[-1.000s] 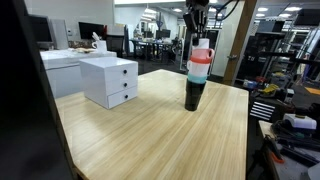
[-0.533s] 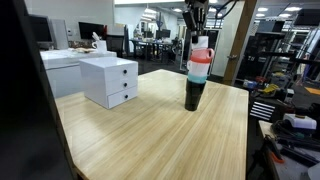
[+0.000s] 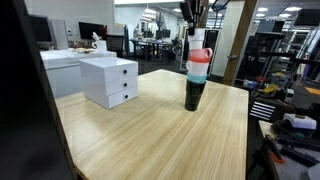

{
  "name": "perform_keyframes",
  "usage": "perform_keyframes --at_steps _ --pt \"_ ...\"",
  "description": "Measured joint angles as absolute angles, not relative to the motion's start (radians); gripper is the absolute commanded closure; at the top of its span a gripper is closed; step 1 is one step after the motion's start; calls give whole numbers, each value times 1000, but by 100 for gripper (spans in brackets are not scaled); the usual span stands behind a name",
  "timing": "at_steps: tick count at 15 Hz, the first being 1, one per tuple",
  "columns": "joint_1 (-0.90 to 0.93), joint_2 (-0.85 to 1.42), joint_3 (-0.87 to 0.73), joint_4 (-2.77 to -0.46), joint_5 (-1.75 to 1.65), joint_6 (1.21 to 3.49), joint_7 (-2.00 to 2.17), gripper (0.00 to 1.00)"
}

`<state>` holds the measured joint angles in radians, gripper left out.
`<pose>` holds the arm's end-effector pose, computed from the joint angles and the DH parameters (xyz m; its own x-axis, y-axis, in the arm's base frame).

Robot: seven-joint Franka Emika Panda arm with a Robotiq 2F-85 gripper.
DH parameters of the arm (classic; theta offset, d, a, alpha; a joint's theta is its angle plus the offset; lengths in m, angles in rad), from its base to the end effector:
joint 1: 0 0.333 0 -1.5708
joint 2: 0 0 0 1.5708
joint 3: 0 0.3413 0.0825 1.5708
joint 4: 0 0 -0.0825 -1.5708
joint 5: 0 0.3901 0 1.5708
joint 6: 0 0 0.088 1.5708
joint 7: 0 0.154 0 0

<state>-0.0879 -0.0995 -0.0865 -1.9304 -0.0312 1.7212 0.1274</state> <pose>0.5083 -0.0952 0.4973 0.9510 -0.2904 -0.1062 -0.2883 -0.9569 0.0353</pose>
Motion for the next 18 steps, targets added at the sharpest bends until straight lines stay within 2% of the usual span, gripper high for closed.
perform_keyframes --at_steps 8,18 --pt "-98 -98 -104 -1897 -73 1765 206 96" --pt "-203 -62 -221 -1961 -74 2035 321 96"
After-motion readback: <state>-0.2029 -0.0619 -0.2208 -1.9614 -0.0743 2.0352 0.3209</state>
